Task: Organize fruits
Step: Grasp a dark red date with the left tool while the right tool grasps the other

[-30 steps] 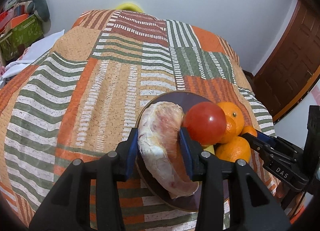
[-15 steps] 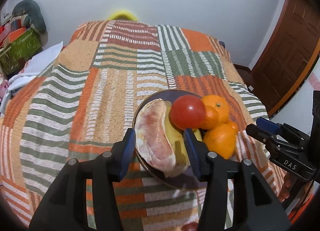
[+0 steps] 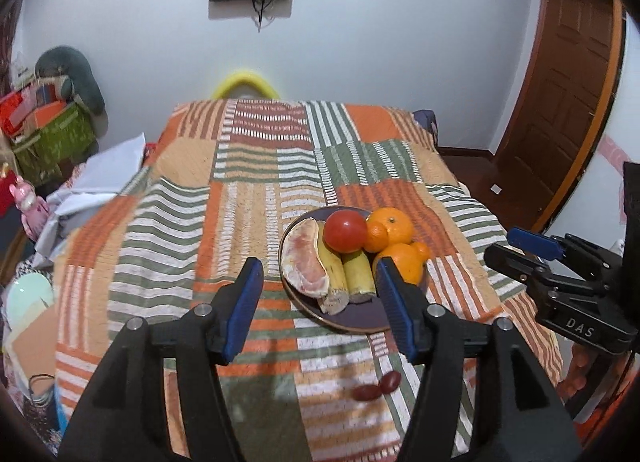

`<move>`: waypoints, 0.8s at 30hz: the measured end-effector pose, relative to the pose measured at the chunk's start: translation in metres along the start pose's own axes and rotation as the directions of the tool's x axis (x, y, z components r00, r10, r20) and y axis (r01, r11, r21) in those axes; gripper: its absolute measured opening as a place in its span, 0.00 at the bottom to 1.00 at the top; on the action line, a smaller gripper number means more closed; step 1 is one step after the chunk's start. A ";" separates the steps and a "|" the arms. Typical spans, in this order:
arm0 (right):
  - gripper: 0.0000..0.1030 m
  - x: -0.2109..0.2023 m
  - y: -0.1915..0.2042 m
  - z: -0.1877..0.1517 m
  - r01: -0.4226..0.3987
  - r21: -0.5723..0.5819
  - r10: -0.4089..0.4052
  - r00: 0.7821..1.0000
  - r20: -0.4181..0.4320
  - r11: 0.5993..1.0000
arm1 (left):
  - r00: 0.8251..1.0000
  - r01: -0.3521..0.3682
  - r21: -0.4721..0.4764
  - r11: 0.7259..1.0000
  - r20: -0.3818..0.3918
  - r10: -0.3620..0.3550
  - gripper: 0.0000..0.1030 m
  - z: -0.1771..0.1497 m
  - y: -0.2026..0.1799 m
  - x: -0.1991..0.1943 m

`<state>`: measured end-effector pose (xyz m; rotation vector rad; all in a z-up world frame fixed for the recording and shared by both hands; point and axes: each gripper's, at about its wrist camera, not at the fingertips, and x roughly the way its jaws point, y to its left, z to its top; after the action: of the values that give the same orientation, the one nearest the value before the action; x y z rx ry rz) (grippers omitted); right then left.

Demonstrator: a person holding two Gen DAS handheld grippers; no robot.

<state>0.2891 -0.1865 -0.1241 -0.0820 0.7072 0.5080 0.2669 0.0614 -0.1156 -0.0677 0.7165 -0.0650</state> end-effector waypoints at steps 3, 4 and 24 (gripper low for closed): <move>0.47 -0.007 0.011 -0.005 -0.005 -0.015 0.005 1.000 0.001 1.000 | 1.000 -0.008 0.021 1.000 0.017 0.008 0.60 -0.007 -0.003 -0.017; 0.47 -0.007 0.013 -0.007 -0.007 -0.020 0.007 1.000 -0.003 1.000 | 1.000 -0.010 0.027 1.000 0.018 0.009 0.61 -0.010 -0.005 -0.021; 0.47 0.043 0.041 -0.069 -0.058 -0.037 0.049 0.978 -0.203 0.998 | 0.990 0.019 0.025 1.000 -0.142 -0.016 0.70 -0.080 0.006 0.000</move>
<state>0.2561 -0.1487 -0.2006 -0.1567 0.8996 0.5715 0.2147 0.0642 -0.1758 -0.0448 0.8575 -0.0966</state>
